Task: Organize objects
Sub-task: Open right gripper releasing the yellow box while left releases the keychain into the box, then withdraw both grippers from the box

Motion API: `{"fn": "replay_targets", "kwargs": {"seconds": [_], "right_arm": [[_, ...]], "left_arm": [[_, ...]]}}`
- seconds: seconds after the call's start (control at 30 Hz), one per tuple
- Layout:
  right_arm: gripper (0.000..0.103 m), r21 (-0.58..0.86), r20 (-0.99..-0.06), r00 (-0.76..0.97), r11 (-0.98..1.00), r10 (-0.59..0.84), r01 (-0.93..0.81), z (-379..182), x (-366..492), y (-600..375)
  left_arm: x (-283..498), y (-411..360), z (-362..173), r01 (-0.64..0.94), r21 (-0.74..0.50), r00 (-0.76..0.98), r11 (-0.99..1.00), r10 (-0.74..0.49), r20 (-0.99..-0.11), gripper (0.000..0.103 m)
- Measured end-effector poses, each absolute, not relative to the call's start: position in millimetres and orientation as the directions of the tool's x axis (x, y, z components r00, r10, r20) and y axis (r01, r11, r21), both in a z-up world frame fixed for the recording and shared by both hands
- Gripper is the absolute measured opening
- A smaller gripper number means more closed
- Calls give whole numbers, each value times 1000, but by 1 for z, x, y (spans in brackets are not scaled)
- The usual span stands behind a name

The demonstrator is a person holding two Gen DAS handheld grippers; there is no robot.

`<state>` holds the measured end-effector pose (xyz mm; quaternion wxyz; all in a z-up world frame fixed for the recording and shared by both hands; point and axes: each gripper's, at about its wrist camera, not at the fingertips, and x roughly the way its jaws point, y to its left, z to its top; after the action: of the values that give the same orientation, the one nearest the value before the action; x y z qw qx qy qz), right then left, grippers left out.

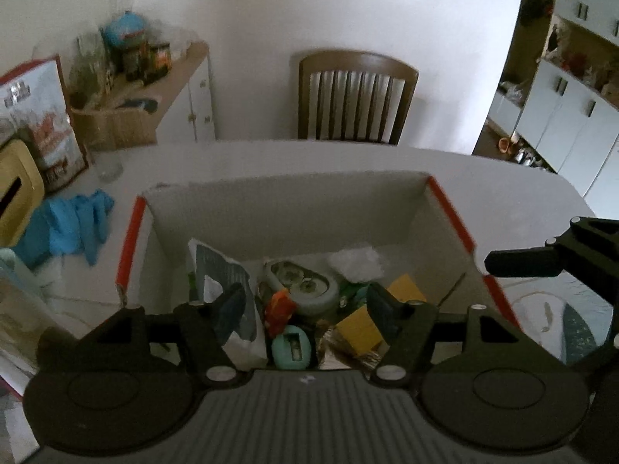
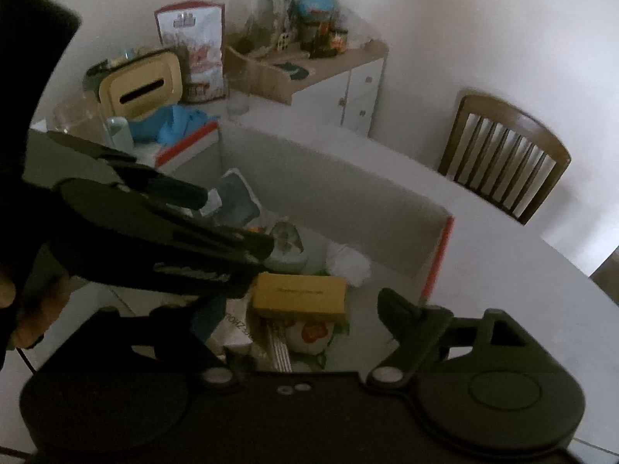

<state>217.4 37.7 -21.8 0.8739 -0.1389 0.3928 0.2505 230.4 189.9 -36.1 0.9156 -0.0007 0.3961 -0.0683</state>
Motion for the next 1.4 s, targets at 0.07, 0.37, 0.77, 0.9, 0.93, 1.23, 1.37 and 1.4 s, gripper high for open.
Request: {"fn": "replay_targets", "kwargs": {"seconds": [0.07, 0.37, 0.77, 0.9, 0.93, 1.23, 1.37, 1.4], "right_arm": [[89, -46, -745, 578, 840, 331, -541, -15, 212, 33], [100, -3, -669, 631, 849, 391, -529, 21, 181, 8], [102, 71, -567, 702, 875, 430, -479, 39, 147, -23], [102, 99, -530, 725, 881, 440, -462, 41, 135, -35], [102, 102, -524, 731, 884, 437, -456, 42, 132, -37], [102, 111, -501, 755, 897, 422, -427, 41, 114, -51], [102, 128, -487, 766, 902, 420, -413, 42, 107, -54], [102, 133, -482, 769, 902, 420, -410, 43, 106, -55]], "left_arm": [[223, 189, -27, 125, -54, 694, 991, -126, -709, 69], [184, 190, 5, 122, -55, 768, 991, -129, -627, 75], [139, 186, 21, 99, -58, 819, 993, -114, -562, 82], [130, 184, 23, 97, -65, 823, 993, -117, -555, 86], [128, 184, 24, 95, -70, 825, 993, -118, -553, 87], [114, 176, 26, 88, -66, 834, 994, -109, -541, 102], [108, 174, 26, 82, -58, 840, 995, -100, -533, 103], [106, 172, 26, 83, -58, 840, 995, -101, -533, 103]]}}
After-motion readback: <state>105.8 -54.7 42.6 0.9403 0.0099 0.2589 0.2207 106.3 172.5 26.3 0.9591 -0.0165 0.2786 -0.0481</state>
